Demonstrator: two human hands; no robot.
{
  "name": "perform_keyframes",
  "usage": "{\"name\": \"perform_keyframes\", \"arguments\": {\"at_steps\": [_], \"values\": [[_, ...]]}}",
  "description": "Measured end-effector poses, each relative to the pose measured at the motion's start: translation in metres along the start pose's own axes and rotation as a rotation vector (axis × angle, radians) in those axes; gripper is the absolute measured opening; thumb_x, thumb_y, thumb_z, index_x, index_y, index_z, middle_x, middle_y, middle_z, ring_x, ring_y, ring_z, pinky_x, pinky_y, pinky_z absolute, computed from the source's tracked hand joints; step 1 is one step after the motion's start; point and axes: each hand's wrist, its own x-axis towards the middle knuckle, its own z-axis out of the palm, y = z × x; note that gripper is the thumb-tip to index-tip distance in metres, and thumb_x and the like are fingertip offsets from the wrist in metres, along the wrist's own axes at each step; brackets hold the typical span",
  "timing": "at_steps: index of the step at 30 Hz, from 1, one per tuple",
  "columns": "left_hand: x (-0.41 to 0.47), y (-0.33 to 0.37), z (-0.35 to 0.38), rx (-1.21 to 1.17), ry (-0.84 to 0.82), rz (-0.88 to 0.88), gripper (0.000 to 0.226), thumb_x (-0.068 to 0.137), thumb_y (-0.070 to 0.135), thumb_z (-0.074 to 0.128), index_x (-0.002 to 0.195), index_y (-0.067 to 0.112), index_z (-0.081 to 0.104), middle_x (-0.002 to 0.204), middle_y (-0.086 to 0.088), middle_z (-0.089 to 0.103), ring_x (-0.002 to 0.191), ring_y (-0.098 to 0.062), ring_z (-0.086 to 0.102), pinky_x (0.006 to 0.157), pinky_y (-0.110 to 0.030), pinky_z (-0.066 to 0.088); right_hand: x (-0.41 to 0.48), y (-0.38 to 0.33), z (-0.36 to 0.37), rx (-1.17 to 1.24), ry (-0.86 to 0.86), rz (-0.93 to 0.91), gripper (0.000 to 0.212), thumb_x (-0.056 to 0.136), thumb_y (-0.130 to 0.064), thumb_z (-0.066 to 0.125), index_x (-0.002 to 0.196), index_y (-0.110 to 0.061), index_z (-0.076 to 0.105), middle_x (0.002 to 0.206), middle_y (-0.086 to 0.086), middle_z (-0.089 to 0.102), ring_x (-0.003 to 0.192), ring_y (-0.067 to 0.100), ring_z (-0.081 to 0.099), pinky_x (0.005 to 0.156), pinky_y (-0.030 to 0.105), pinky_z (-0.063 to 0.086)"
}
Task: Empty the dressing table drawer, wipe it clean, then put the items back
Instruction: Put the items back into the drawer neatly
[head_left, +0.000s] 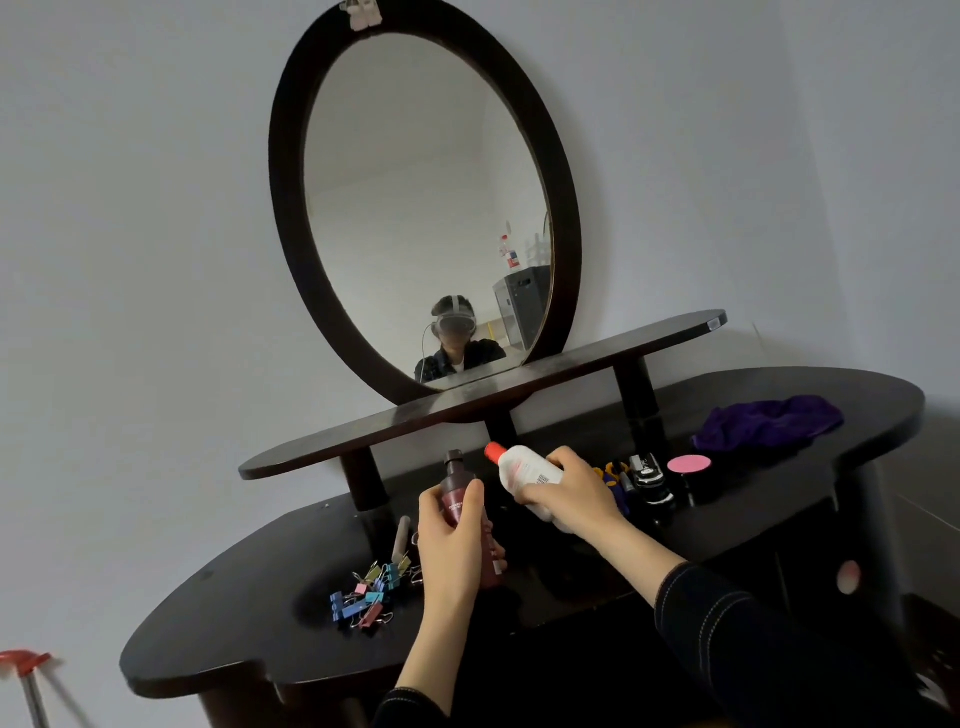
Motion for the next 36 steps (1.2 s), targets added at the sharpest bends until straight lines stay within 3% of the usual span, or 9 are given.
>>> {"name": "perform_keyframes", "arguments": {"at_steps": [4, 9, 15, 20, 23, 25, 28, 32, 36], "values": [[-0.001, 0.0, 0.001, -0.034, -0.032, -0.024, 0.024, 0.091, 0.039, 0.068, 0.105, 0.026, 0.053, 0.082, -0.018, 0.066, 0.054, -0.025, 0.064, 0.051, -0.036, 0.057, -0.006, 0.002, -0.007, 0.247, -0.04, 0.028, 0.052, 0.063, -0.044, 0.081, 0.101, -0.023, 0.053, 0.099, 0.0, 0.065, 0.084, 0.015, 0.066, 0.06, 0.026, 0.05], [-0.011, 0.008, -0.001, -0.13, -0.111, -0.177, 0.033, 0.09, 0.033, 0.072, 0.111, 0.016, 0.054, 0.079, -0.019, 0.064, 0.054, -0.029, 0.062, 0.05, -0.037, 0.055, -0.024, 0.006, -0.024, 0.684, -0.053, 0.156, 0.047, 0.075, -0.028, 0.086, 0.111, -0.017, 0.058, 0.104, 0.013, 0.071, 0.075, 0.023, 0.075, 0.058, 0.032, 0.059], [-0.055, 0.028, -0.018, -0.389, -0.191, -0.249, 0.049, 0.086, 0.037, 0.076, 0.116, 0.007, 0.052, 0.08, -0.02, 0.062, 0.053, -0.029, 0.059, 0.047, -0.033, 0.051, -0.077, -0.008, -0.055, 0.823, -0.171, 0.198, 0.047, 0.083, -0.02, 0.081, 0.123, -0.012, 0.058, 0.11, 0.021, 0.071, 0.078, 0.028, 0.073, 0.061, 0.036, 0.058], [-0.131, 0.012, -0.041, -0.434, -0.313, -0.282, 0.037, 0.081, 0.043, 0.079, 0.097, 0.018, 0.057, 0.084, -0.019, 0.06, 0.053, -0.029, 0.057, 0.047, -0.032, 0.05, -0.153, -0.003, -0.079, 0.833, -0.353, 0.133, 0.057, 0.071, -0.023, 0.084, 0.124, -0.012, 0.064, 0.101, 0.018, 0.073, 0.082, 0.033, 0.071, 0.061, 0.038, 0.059], [-0.171, -0.019, -0.054, -0.483, -0.319, -0.39, 0.042, 0.077, 0.038, 0.082, 0.098, 0.014, 0.055, 0.086, -0.021, 0.06, 0.055, -0.03, 0.058, 0.049, -0.034, 0.051, -0.191, 0.023, -0.072, 0.828, -0.483, 0.17, 0.067, 0.062, -0.026, 0.085, 0.122, -0.006, 0.065, 0.103, 0.024, 0.07, 0.082, 0.039, 0.068, 0.057, 0.039, 0.057], [-0.191, -0.039, -0.063, -0.492, -0.268, -0.479, 0.051, 0.07, 0.033, 0.086, 0.101, 0.01, 0.054, 0.088, -0.023, 0.06, 0.059, -0.031, 0.058, 0.052, -0.036, 0.051, -0.209, 0.045, -0.059, 0.823, -0.553, 0.221, 0.061, 0.061, -0.027, 0.085, 0.118, -0.01, 0.07, 0.105, 0.025, 0.07, 0.082, 0.04, 0.067, 0.057, 0.04, 0.056], [-0.213, -0.071, -0.072, -0.383, -0.183, -0.607, 0.057, 0.068, 0.028, 0.082, 0.111, 0.006, 0.053, 0.091, -0.022, 0.065, 0.064, -0.034, 0.06, 0.056, -0.04, 0.052, -0.228, 0.084, -0.037, 0.787, -0.68, 0.342, 0.052, 0.066, -0.032, 0.084, 0.115, -0.021, 0.074, 0.11, 0.024, 0.071, 0.087, 0.039, 0.068, 0.06, 0.041, 0.056], [-0.225, -0.111, -0.077, -0.175, -0.097, -0.744, 0.036, 0.08, 0.015, 0.071, 0.111, 0.004, 0.054, 0.084, -0.019, 0.066, 0.066, -0.033, 0.062, 0.06, -0.04, 0.052, -0.232, 0.137, -0.003, 0.705, -0.715, 0.545, 0.06, 0.069, -0.031, 0.082, 0.123, -0.008, 0.067, 0.109, 0.029, 0.07, 0.083, 0.04, 0.068, 0.059, 0.041, 0.055], [-0.223, -0.141, -0.076, 0.015, -0.09, -0.83, 0.029, 0.085, 0.005, 0.067, 0.111, 0.002, 0.054, 0.08, -0.017, 0.063, 0.064, -0.03, 0.062, 0.062, -0.038, 0.052, -0.214, 0.175, 0.029, 0.517, -0.719, 0.637, 0.049, 0.085, -0.024, 0.072, 0.127, -0.003, 0.057, 0.102, 0.027, 0.073, 0.076, 0.035, 0.069, 0.055, 0.037, 0.056]]}}
